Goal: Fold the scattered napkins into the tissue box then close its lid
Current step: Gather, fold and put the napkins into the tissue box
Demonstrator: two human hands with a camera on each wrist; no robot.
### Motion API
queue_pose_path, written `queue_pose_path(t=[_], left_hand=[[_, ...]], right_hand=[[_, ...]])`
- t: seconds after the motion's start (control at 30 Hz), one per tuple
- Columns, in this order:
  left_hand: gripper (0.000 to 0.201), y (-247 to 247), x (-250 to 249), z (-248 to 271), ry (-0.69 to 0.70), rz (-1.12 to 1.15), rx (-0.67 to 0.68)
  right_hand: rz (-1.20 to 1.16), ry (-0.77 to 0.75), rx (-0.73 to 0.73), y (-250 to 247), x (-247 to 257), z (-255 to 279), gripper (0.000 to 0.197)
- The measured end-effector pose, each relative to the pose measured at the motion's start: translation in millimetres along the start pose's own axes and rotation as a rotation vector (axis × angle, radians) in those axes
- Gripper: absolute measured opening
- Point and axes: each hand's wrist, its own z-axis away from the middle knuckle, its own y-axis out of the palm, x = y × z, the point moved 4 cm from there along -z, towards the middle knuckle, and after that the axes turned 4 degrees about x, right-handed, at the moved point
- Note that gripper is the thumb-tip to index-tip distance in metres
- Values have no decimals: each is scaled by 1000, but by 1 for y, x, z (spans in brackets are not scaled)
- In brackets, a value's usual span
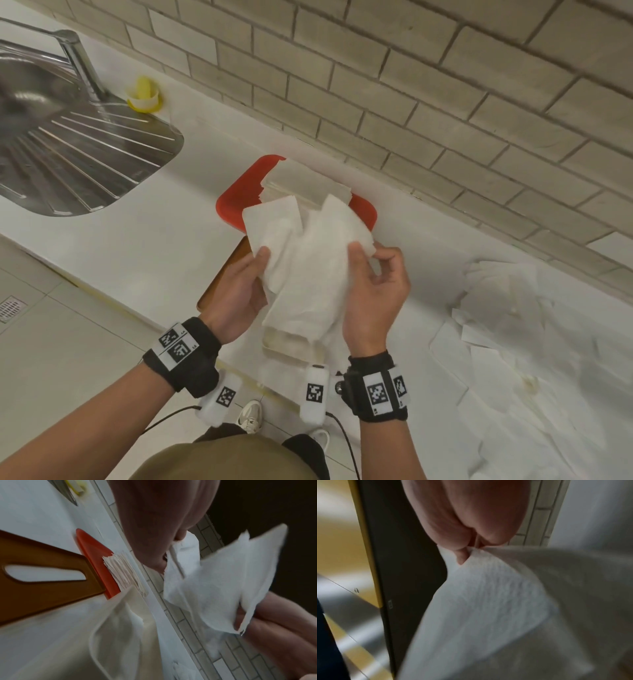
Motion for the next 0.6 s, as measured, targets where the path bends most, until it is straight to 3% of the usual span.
queue_pose_path(t=[0.1,0.23,0.33,0.4,0.47,0.6], left_hand=[[41,-19,-7,-9,61,-22,-85],[43,-48,-9,-16,92,-92,-203],[39,-59,-10,-15,110,-116,-268],[37,-64,-10,-14,106,-122,-295],[37,-67,-10,-13,106,-132,-304],[40,-69,-11,-14,98,-120,-307]], right_hand=[[149,-16,-93,-13,-17,-16,20],[531,93,-22,-5,-61,-24,15],[733,301,201,5,-89,-19,19],[859,458,403,8,-104,-7,36],[1004,582,513,8,-116,8,51],[1110,542,516,8,-120,15,27]])
